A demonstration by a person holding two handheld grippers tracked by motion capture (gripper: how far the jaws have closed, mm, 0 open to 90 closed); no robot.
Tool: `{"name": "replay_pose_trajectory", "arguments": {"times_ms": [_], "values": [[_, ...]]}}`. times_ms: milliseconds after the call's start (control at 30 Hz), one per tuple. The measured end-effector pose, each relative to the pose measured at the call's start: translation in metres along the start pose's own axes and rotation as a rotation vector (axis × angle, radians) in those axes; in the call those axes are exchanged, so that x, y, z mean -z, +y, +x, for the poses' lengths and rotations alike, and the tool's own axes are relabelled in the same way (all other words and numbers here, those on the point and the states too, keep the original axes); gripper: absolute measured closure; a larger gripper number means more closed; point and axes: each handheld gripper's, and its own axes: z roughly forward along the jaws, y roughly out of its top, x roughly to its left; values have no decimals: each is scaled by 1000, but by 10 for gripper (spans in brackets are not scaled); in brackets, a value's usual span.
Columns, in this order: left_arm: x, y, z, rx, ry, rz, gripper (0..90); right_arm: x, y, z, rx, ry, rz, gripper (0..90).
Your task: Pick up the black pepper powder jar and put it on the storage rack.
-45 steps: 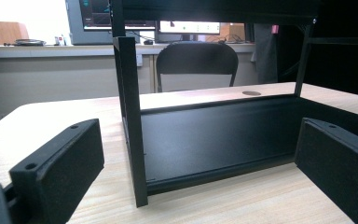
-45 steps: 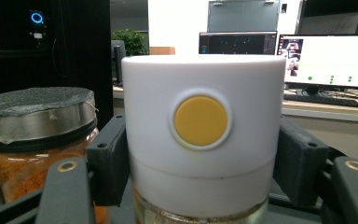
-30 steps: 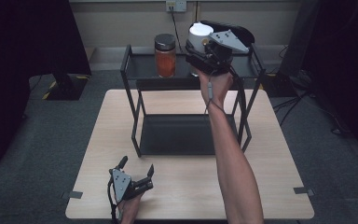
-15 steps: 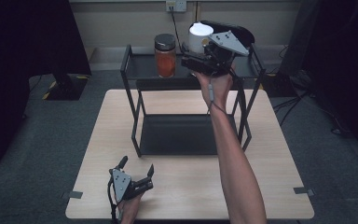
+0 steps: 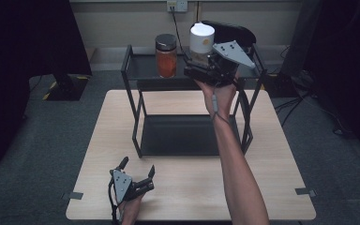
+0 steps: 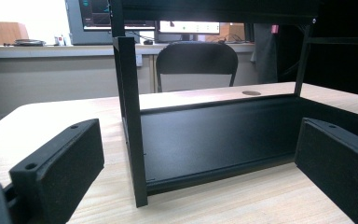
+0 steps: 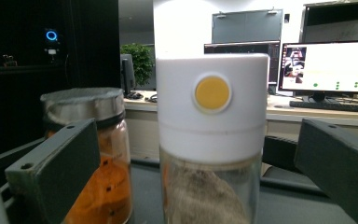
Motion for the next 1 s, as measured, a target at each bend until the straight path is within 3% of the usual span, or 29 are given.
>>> {"name": "replay_pose_trajectory", "arguments": {"times_ms": [333, 1000], "values": [[0, 0, 0, 0, 1, 0, 5, 23, -12, -2, -6, 18, -25, 0], [0, 0, 0, 0, 1, 0, 5, 66, -44, -5, -10, 8, -62, 0]]}}
